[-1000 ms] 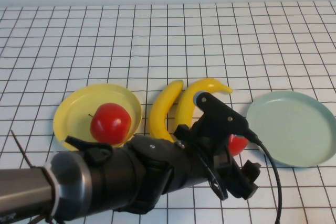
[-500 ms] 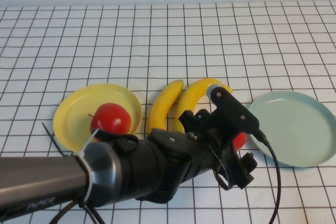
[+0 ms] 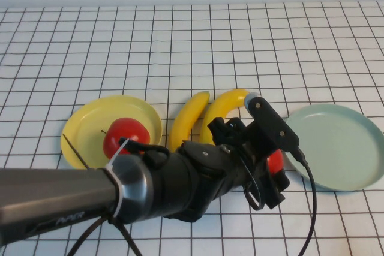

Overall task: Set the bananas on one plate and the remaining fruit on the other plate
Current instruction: Put one type of fruit in the left plate

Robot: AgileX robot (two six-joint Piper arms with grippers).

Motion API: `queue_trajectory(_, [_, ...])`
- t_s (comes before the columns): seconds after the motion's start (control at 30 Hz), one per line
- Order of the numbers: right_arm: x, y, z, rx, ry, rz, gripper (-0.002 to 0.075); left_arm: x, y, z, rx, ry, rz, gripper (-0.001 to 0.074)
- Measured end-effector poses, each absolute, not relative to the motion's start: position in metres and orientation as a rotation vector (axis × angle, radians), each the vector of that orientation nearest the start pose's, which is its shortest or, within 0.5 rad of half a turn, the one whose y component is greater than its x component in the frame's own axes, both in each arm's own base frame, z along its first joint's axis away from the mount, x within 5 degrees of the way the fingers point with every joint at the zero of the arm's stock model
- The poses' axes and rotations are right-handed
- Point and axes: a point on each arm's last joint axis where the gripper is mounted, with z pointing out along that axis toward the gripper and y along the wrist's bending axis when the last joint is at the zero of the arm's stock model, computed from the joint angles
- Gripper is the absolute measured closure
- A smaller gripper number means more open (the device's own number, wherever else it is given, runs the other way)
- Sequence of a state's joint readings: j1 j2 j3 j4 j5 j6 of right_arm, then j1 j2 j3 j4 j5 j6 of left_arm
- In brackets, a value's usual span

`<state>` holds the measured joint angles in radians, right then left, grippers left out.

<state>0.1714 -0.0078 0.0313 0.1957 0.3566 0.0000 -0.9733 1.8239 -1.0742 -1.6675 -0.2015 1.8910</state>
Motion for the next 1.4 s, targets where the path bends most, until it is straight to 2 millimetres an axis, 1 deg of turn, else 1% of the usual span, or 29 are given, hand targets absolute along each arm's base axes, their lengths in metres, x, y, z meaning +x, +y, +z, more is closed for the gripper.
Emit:
queue_trajectory(0.2, [0.051,0.015,0.172,-0.036,1.868,0.309,0.0743,0.242,-0.308,0.185,1.157,1.958,-0.275,0.0066])
queue_trajectory(0.27, [0.051,0.015,0.172,-0.036,1.868,0.309,0.0743,0.245,-0.308,0.186,1.138,1.968,-0.292,0.0066])
queue_trajectory(0.6, [0.051,0.015,0.172,-0.036,1.868,0.309,0.0743,0.247,-0.31,0.182,1.137,1.976,-0.292,0.0066])
queue_trajectory(0.93, [0.051,0.015,0.172,-0.036,1.868,0.309,0.0743,0.247,-0.31,0.185,1.134,1.968,-0.292,0.0066])
queue_trajectory(1.03, [0.051,0.015,0.172,-0.036,1.868,0.309,0.0743,0.246,-0.308,0.188,1.129,1.963,-0.291,0.0066])
queue_trajectory(1.17, [0.051,0.015,0.172,-0.036,1.868,0.309,0.0743,0.245,-0.306,0.198,1.107,1.945,-0.29,0.0073])
queue_trajectory(1.3, [0.051,0.015,0.172,-0.036,1.868,0.309,0.0743,0.244,-0.303,0.212,1.09,1.916,-0.302,0.0152])
queue_trajectory(1.4, [0.051,0.015,0.172,-0.036,1.868,0.309,0.0743,0.243,-0.299,0.225,1.058,1.893,-0.29,0.0155])
